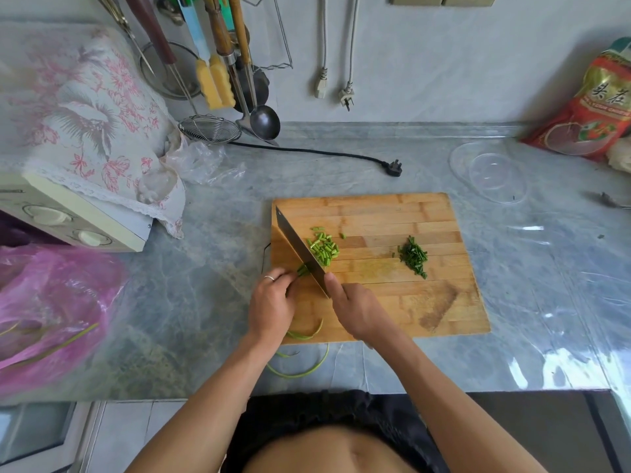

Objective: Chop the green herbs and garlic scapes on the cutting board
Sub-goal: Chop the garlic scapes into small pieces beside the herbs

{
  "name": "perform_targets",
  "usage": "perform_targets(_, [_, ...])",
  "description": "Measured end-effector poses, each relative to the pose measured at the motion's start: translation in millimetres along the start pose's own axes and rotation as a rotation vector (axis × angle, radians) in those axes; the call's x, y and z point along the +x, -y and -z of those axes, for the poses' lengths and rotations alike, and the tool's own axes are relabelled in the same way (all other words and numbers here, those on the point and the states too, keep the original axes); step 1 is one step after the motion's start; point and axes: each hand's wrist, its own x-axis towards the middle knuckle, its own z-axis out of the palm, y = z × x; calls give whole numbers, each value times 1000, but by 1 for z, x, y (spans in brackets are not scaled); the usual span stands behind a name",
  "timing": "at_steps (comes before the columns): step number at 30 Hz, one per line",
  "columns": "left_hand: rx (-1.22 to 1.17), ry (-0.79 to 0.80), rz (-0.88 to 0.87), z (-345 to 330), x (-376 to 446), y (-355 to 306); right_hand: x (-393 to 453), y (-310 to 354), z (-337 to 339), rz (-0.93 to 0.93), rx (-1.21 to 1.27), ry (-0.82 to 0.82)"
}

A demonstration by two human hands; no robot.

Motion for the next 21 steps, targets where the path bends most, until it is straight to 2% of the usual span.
perform_targets(12, [23,-15,-17,-2,-3,-1,-3,-10,-1,1,-34,-75])
perform_targets(18, [32,26,-14,-2,-1,1,-7,-3,-5,-23,-113,-20])
perform_targets(21, [25,17,-8,-2,-3,1,-12,-3,-3,2,-84,-68])
